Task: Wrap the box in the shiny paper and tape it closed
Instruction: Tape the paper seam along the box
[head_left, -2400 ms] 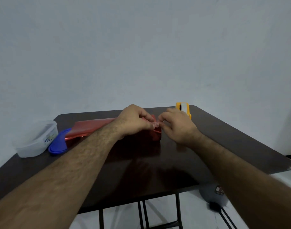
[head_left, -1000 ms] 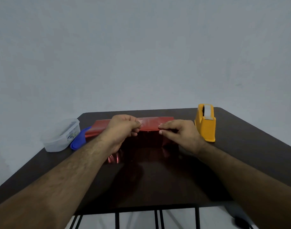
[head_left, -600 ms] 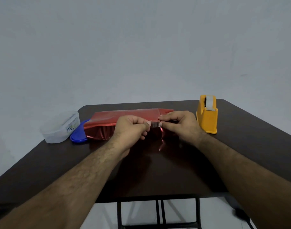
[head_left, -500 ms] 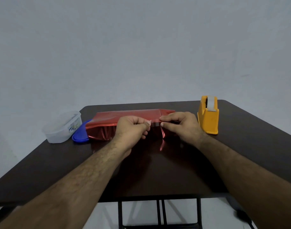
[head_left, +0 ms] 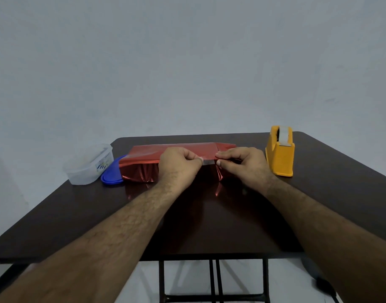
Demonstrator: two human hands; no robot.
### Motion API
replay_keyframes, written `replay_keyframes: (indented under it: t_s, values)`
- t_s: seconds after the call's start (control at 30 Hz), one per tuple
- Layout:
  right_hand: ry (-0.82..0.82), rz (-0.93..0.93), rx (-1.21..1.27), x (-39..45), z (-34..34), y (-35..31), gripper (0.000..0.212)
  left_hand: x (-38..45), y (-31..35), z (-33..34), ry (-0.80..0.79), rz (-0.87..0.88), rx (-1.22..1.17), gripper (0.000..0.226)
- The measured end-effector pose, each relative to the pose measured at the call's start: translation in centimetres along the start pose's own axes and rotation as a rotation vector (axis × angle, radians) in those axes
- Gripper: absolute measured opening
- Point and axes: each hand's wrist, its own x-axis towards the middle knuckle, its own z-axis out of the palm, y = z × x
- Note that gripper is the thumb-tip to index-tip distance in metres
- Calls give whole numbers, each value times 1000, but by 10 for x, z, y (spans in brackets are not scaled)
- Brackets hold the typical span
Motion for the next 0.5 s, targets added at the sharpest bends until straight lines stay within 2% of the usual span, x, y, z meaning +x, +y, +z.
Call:
replay_keyframes:
  t_s: [0.3, 0.5]
  values:
    - [13, -14, -52, -1, 2, -2, 23, -7, 18, -1, 86, 106, 303, 15]
    - [26, -17, -70, 0, 3, -1, 24, -8, 15, 0, 121, 99, 310, 17]
